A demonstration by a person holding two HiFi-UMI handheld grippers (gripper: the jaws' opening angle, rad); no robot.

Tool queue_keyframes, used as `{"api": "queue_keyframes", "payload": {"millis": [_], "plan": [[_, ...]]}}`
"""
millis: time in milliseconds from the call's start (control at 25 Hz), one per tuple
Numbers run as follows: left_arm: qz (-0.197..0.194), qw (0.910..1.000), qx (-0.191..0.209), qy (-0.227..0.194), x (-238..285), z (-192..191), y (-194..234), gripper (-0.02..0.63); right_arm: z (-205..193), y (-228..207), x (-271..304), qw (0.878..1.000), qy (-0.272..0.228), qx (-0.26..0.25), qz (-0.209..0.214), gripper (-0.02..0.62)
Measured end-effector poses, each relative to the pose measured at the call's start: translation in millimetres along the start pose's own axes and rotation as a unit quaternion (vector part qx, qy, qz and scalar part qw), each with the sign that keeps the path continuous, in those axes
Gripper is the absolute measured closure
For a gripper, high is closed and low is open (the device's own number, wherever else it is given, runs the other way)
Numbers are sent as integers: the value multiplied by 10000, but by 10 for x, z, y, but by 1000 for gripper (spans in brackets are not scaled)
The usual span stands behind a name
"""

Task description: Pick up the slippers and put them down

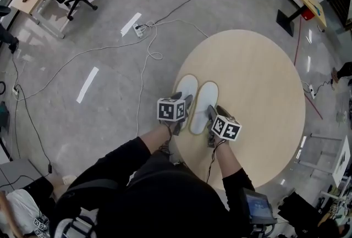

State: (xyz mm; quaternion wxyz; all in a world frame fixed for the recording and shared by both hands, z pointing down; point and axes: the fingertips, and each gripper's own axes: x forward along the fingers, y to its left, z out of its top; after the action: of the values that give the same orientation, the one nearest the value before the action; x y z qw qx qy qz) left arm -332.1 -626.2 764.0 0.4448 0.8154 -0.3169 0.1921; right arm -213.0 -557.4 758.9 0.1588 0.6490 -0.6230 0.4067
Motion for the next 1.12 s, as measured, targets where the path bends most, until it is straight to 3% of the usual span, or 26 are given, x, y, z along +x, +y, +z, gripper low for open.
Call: {"api": "queue_keyframes", "payload": {"millis": [240, 360, 440, 520, 600, 720, 840, 1000, 1120], "plan": [[-436, 9974, -566, -13, -410, -231, -181, 410, -128, 301, -361, 9968, -362, 608, 375, 422], [-730, 9951, -638, 193, -687, -514, -315, 411, -312, 488, -554, 9929, -450, 926, 590, 479], [-1088, 9929, -223, 414, -894, -699, -542, 411, -411, 584, -706, 9906, -509, 1030, 745, 559], [-1479, 9873, 298, 495, -1094, -787, -782, 432, -473, 660, -850, 9880, -594, 1090, 920, 577], [-1871, 9808, 370, 397, -1301, -771, -940, 552, -519, 751, -975, 9844, -671, 1206, 1094, 580], [-2354, 9716, 250, 64, -1663, -625, -1137, 584, -414, 967, -1197, 9786, -855, 1243, 1400, 580], [-2429, 9670, 639, -423, -1999, -434, -1367, 584, -91, 1222, -1533, 9717, -1265, 895, 1783, 580], [-2049, 9618, 1559, -932, -2296, -383, -1719, 583, 99, 1292, -2103, 9620, -1783, 544, 1997, 580], [-2072, 9606, 1608, -924, -2432, -591, -1971, 583, 23, 1176, -2514, 9607, -2008, 457, 1861, 580]]}}
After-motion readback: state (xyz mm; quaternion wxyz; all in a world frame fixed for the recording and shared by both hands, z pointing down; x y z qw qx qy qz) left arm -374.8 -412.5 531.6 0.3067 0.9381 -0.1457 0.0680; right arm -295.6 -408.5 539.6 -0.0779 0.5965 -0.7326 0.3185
